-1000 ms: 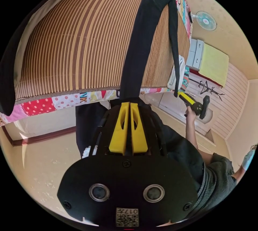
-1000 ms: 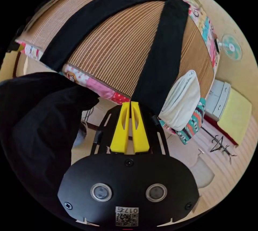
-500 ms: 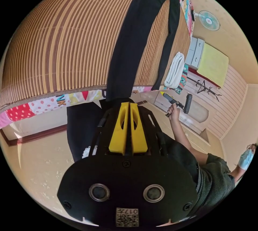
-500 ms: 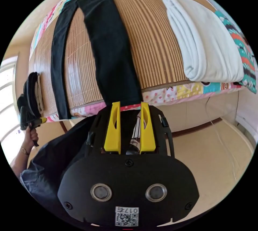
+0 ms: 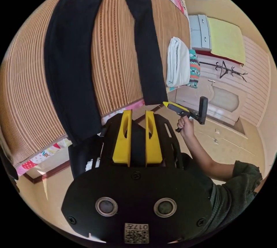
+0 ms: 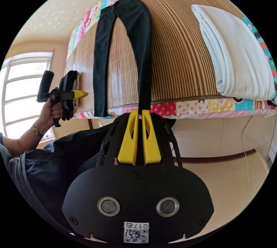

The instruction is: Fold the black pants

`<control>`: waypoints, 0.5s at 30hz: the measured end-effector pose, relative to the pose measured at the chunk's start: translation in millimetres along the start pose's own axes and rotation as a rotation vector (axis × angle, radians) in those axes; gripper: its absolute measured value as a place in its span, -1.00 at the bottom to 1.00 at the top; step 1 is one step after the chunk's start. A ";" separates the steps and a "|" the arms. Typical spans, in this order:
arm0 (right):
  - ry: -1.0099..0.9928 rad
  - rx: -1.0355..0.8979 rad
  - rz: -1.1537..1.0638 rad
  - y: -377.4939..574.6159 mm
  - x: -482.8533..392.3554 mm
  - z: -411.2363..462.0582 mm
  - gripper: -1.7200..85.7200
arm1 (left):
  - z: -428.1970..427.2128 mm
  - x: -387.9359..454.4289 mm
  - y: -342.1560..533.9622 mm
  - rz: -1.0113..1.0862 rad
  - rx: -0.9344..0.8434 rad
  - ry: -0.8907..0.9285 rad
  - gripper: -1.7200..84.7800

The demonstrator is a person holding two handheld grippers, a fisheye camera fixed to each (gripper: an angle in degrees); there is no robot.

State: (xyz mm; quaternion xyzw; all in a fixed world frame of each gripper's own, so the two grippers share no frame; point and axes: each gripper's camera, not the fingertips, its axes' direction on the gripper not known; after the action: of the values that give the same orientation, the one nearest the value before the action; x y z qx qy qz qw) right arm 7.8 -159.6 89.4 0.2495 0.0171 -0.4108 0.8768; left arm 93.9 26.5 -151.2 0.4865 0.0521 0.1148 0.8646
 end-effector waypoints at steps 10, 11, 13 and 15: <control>0.035 -0.150 -0.485 -30.4 -80.8 -28.3 -0.91 | 82.6 134.1 -83.3 0.175 -0.019 -0.381 -0.53; 0.012 -0.177 -0.556 -34.8 -88.7 -28.5 -0.91 | 93.4 136.0 -90.2 0.149 -0.036 -0.461 -0.53; -0.050 -0.227 -0.648 -42.6 -95.8 -29.1 -0.91 | 104.2 134.3 -95.5 0.105 -0.033 -0.533 -0.55; -0.097 -0.293 -0.738 -51.1 -98.0 -29.5 -0.91 | 110.4 126.1 -95.8 0.057 -0.005 -0.526 -0.68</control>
State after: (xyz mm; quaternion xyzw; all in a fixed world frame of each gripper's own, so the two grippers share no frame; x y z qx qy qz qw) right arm -89.2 -104.0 65.1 0.0794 0.1225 -0.7025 0.6966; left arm 252.4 -81.5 -172.6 0.4987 -0.1882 0.0088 0.8460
